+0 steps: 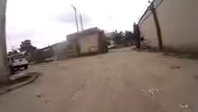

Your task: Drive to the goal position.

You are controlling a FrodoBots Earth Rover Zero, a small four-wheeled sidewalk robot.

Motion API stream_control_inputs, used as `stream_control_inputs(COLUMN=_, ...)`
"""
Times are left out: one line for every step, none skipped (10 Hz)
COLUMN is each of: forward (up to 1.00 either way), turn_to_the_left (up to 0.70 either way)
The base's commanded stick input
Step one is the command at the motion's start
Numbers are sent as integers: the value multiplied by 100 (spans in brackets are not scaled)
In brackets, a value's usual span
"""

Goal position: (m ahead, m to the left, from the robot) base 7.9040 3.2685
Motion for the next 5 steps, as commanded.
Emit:
stream_control_inputs(forward=30, turn_to_the_left=0)
stream_control_inputs(forward=30, turn_to_the_left=0)
stream_control_inputs(forward=30, turn_to_the_left=0)
stream_control_inputs(forward=30, turn_to_the_left=0)
stream_control_inputs(forward=30, turn_to_the_left=0)
